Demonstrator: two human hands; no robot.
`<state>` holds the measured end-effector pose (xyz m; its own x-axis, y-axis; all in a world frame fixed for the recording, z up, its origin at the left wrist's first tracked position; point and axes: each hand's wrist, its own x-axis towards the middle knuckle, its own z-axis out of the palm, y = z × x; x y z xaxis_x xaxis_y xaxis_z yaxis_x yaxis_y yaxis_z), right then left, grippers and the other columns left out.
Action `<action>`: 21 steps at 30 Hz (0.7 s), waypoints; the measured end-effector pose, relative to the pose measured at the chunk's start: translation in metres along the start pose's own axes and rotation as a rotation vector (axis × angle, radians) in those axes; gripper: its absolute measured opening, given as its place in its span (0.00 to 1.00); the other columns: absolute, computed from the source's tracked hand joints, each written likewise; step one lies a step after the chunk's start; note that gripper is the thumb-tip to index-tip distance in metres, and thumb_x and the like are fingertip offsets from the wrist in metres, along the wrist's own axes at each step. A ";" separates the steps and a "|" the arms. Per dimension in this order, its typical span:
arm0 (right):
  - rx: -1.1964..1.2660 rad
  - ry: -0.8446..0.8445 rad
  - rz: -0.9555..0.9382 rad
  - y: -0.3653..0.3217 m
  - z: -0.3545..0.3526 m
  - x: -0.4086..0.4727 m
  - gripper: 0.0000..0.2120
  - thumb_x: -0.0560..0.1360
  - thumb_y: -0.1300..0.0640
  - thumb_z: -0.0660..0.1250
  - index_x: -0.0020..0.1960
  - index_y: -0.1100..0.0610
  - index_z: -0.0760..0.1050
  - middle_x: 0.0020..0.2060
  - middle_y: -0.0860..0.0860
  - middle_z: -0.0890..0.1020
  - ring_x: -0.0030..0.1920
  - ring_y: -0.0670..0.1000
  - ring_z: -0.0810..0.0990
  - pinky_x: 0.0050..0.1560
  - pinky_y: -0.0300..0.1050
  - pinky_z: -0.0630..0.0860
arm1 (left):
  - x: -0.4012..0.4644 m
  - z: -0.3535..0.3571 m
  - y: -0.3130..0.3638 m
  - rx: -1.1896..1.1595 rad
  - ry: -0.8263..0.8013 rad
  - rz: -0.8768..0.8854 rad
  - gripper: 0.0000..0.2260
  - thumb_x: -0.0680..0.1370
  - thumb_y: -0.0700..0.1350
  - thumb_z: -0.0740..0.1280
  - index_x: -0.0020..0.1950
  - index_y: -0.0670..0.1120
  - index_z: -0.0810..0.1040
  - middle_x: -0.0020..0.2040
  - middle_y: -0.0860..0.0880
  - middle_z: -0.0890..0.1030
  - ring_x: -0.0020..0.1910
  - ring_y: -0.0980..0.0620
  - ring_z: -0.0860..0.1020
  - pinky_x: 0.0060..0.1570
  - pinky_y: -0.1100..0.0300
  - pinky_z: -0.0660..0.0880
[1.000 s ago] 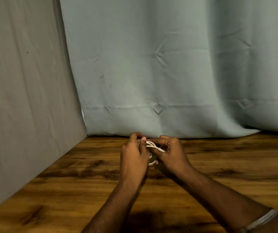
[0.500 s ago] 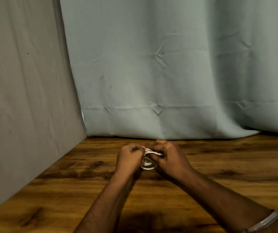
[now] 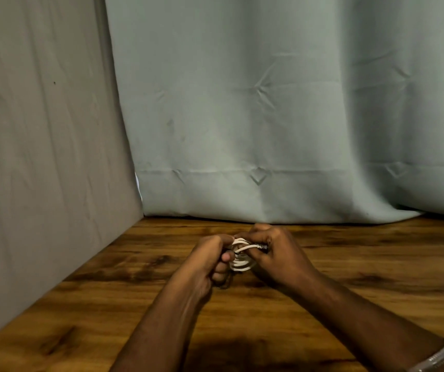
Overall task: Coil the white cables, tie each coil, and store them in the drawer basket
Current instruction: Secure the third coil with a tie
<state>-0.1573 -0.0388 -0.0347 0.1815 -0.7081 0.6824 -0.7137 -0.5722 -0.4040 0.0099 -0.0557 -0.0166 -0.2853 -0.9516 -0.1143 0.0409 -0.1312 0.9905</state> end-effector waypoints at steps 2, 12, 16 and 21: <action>0.010 0.000 0.008 -0.001 -0.002 -0.001 0.17 0.73 0.55 0.68 0.59 0.41 0.85 0.44 0.42 0.83 0.44 0.42 0.83 0.44 0.52 0.79 | 0.000 0.002 0.001 -0.114 -0.054 -0.065 0.16 0.82 0.43 0.56 0.34 0.48 0.67 0.21 0.54 0.60 0.15 0.60 0.53 0.18 0.73 0.47; -0.042 -0.035 0.043 -0.007 0.002 -0.003 0.19 0.77 0.59 0.68 0.65 0.44 0.76 0.49 0.34 0.83 0.51 0.34 0.80 0.51 0.38 0.78 | 0.003 0.006 -0.002 -0.231 0.075 -0.015 0.16 0.80 0.42 0.62 0.31 0.48 0.67 0.19 0.55 0.60 0.14 0.60 0.54 0.17 0.74 0.49; -0.057 -0.141 0.056 -0.007 0.004 -0.004 0.15 0.81 0.57 0.64 0.66 0.47 0.68 0.54 0.43 0.83 0.53 0.44 0.82 0.53 0.48 0.78 | 0.005 0.009 -0.005 -0.176 0.136 0.099 0.07 0.80 0.39 0.63 0.44 0.47 0.76 0.20 0.54 0.63 0.14 0.60 0.57 0.20 0.75 0.53; -0.083 -0.256 0.029 -0.016 0.003 -0.003 0.13 0.85 0.51 0.60 0.69 0.51 0.66 0.62 0.51 0.81 0.60 0.53 0.80 0.57 0.54 0.76 | 0.017 0.013 -0.007 -0.056 0.332 0.358 0.07 0.76 0.33 0.71 0.40 0.44 0.82 0.31 0.48 0.82 0.25 0.56 0.75 0.34 0.62 0.74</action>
<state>-0.1451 -0.0288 -0.0321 0.3177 -0.8112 0.4909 -0.7722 -0.5218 -0.3625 -0.0071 -0.0671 -0.0244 0.0765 -0.9756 0.2059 0.1346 0.2147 0.9673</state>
